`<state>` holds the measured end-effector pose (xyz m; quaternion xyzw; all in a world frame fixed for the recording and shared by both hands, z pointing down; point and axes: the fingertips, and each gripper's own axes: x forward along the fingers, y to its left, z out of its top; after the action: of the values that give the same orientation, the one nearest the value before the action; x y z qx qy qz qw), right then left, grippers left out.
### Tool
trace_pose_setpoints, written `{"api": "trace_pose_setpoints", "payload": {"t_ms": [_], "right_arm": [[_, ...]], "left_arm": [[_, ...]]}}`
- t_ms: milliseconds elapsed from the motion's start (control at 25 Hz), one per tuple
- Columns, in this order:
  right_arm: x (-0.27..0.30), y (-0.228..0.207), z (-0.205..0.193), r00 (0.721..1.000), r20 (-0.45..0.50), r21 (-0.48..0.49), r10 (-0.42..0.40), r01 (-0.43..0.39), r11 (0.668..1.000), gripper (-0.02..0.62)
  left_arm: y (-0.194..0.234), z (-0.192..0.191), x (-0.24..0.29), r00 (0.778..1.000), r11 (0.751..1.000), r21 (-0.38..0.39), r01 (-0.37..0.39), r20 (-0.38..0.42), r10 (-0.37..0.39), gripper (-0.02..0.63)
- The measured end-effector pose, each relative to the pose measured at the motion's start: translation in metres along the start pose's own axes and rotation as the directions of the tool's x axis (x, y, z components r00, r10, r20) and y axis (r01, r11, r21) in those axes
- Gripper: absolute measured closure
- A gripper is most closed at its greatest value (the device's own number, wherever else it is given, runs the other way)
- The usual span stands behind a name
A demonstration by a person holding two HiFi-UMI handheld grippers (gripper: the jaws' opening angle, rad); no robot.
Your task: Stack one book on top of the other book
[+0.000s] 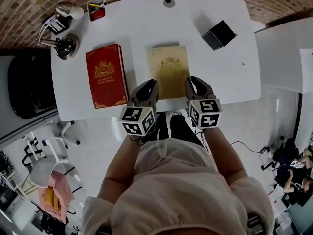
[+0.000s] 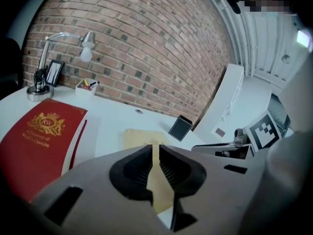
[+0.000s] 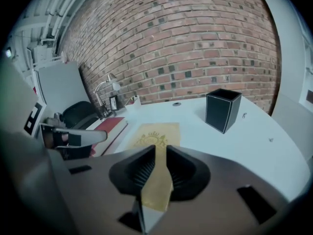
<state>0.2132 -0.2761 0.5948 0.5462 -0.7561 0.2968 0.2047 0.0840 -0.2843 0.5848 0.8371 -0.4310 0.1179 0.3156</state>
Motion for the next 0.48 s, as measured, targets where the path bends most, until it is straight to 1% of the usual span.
{"api": "trace_pose_setpoints", "payload": {"t_ms": [40, 80, 120, 200, 240, 320, 480], "right_arm": [[0.004, -0.003, -0.005, 1.000, -0.010, 0.011, 0.001, -0.001, 1.000, 0.507], [0.008, -0.005, -0.010, 1.000, -0.018, 0.025, 0.006, -0.006, 1.000, 0.422], [0.013, -0.006, -0.013, 1.000, -0.028, 0.038, 0.013, -0.012, 0.999, 0.391], [0.023, -0.008, -0.020, 0.998, -0.050, 0.055, 0.027, -0.024, 0.998, 0.370], [0.027, -0.009, -0.023, 0.997, -0.063, 0.060, 0.034, -0.030, 0.998, 0.363], [0.035, -0.010, -0.029, 0.995, -0.085, 0.070, 0.043, -0.037, 0.997, 0.356], [0.047, -0.014, -0.038, 0.992, -0.115, 0.097, 0.054, -0.043, 0.994, 0.350]], "left_arm": [[0.003, -0.007, 0.004, 1.000, 1.000, -0.028, -0.001, -0.020, 0.001, 0.569], [0.006, -0.014, 0.008, 0.999, 0.999, -0.053, 0.000, -0.041, -0.002, 0.507], [0.009, -0.020, 0.012, 0.998, 0.997, -0.074, 0.001, -0.063, -0.005, 0.443], [0.015, -0.032, 0.021, 0.995, 0.994, -0.106, -0.004, -0.096, -0.006, 0.386], [0.017, -0.036, 0.025, 0.994, 0.993, -0.118, -0.008, -0.108, -0.004, 0.375], [0.022, -0.042, 0.032, 0.992, 0.991, -0.135, -0.014, -0.128, -0.003, 0.357], [0.029, -0.054, 0.043, 0.985, 0.989, -0.145, -0.015, -0.174, -0.011, 0.345]]}}
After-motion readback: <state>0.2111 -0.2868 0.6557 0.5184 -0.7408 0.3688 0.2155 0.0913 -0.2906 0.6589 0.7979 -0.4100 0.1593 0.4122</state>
